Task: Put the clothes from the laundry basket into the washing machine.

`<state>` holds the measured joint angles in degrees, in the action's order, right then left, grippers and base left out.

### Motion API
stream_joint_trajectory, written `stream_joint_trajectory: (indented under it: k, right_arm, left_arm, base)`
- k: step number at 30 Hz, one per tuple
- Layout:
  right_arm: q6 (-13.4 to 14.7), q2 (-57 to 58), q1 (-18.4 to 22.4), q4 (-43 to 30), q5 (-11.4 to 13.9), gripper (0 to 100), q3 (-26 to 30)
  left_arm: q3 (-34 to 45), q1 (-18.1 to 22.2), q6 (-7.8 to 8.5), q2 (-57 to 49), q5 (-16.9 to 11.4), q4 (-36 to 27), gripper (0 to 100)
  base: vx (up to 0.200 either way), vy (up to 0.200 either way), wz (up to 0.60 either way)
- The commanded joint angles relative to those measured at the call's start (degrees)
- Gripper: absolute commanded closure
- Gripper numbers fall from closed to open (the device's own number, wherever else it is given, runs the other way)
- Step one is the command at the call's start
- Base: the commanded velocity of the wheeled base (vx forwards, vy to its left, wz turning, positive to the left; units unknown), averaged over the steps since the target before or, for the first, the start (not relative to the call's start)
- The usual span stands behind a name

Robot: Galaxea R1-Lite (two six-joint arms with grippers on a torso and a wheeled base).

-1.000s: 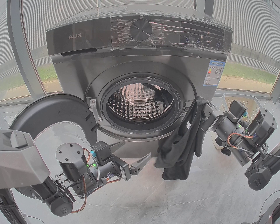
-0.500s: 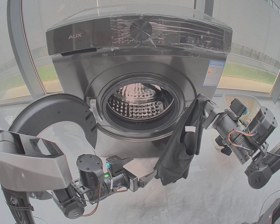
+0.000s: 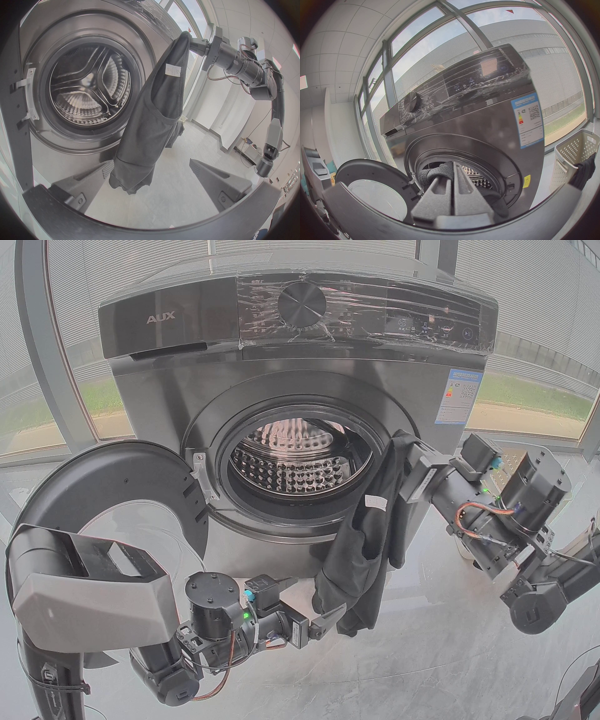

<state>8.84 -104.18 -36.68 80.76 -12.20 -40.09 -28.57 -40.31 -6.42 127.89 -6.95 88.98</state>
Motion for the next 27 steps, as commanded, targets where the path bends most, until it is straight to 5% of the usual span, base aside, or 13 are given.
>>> stream_joint_trajectory:
  k: [1, 10, 27]
  right_arm:
    - [0.0, -5.1, -2.3, -2.2, -1.5, 100, -5.3]
    - [0.0, -7.4, -2.4, -5.4, -1.7, 100, -11.5]
    - [0.0, -8.1, -3.9, -4.6, -1.9, 100, -12.2]
  left_arm:
    - [-2.4, 1.4, 0.01, 0.4, 0.4, 0.1, 0]
    - [-4.5, 4.9, 0.36, 1.9, 0.4, 0.0, 0]
    - [-13.6, 5.9, 0.36, 10.5, -1.4, 0.0, 0]
  base:
    - [0.0, 0.0, 0.0]
    - [0.0, 0.0, 0.0]
    - [0.0, 0.0, 0.0]
